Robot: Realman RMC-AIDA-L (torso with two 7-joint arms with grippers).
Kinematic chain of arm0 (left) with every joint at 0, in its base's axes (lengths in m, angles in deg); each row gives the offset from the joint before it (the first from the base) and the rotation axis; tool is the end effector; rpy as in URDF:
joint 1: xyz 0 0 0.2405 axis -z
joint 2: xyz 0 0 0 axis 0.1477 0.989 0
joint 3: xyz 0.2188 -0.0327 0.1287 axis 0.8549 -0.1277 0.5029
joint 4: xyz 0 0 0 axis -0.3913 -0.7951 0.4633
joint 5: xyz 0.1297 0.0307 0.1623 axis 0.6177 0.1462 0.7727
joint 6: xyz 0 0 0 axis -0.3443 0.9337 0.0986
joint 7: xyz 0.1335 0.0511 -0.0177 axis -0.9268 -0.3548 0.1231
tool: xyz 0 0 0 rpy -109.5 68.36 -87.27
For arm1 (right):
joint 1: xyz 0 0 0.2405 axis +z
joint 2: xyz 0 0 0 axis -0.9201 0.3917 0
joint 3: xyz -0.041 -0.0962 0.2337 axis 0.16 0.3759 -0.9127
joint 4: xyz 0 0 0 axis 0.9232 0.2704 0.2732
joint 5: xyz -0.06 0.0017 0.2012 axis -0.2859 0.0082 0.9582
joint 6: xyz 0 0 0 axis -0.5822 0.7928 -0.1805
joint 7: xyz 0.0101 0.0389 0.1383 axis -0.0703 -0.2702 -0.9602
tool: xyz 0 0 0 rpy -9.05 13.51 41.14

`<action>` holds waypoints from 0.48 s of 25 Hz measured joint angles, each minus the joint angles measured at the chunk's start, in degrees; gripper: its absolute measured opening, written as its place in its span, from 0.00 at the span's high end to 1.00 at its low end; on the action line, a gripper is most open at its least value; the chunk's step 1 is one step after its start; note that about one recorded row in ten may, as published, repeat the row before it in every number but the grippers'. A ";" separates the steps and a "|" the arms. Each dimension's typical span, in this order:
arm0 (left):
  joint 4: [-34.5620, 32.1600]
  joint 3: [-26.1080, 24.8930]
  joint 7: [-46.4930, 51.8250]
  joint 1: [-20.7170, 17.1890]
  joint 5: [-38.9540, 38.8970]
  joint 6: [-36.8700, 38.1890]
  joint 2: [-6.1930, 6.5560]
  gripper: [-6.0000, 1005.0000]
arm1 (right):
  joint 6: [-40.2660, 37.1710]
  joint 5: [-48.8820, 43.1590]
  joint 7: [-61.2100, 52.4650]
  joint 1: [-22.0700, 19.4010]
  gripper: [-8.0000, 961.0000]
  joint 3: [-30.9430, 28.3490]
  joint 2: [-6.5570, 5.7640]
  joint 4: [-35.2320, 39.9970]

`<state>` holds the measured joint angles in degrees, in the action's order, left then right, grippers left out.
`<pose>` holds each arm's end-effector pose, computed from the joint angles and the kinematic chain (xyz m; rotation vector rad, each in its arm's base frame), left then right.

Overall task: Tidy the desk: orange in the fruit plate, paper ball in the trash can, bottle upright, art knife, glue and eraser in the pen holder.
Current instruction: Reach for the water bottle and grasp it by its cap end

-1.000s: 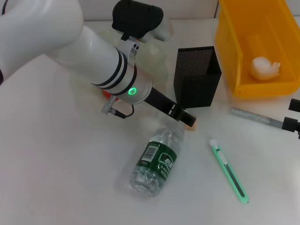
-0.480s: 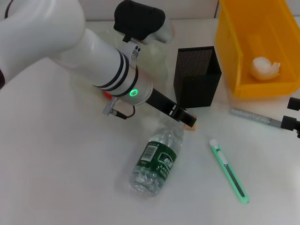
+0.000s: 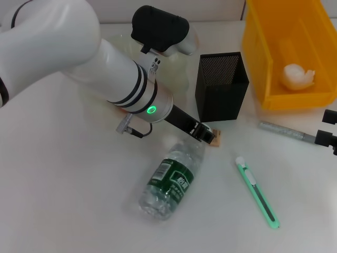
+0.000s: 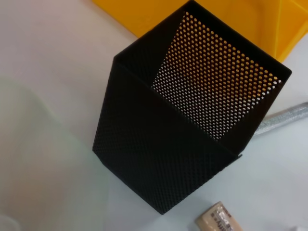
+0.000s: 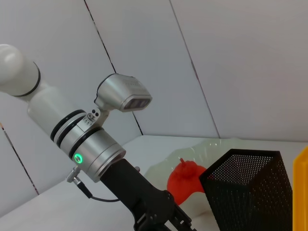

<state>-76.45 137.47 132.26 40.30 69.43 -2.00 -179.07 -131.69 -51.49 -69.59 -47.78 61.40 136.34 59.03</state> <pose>-0.1274 0.3703 -0.1240 -2.6898 -1.0029 0.2312 0.3378 0.2526 0.0770 -2.5247 0.8105 0.8570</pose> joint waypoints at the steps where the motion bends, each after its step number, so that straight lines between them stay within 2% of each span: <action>1: -0.01 0.04 0.00 0.00 0.00 0.00 0.00 0.44 | 0.09 0.00 0.00 0.00 0.21 0.00 0.01 -0.10; 7: -0.22 0.69 0.00 -0.33 0.01 -0.01 0.00 0.55 | 0.60 0.00 0.01 -0.08 0.21 0.27 0.02 -0.75; 12: -0.74 1.00 -0.45 -0.70 0.01 0.05 0.00 0.55 | 0.60 0.01 0.02 -0.09 0.21 0.24 0.01 -0.77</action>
<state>-77.18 138.47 131.81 39.60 69.45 -1.95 -179.07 -131.09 -51.48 -69.57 -47.87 61.63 136.35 58.27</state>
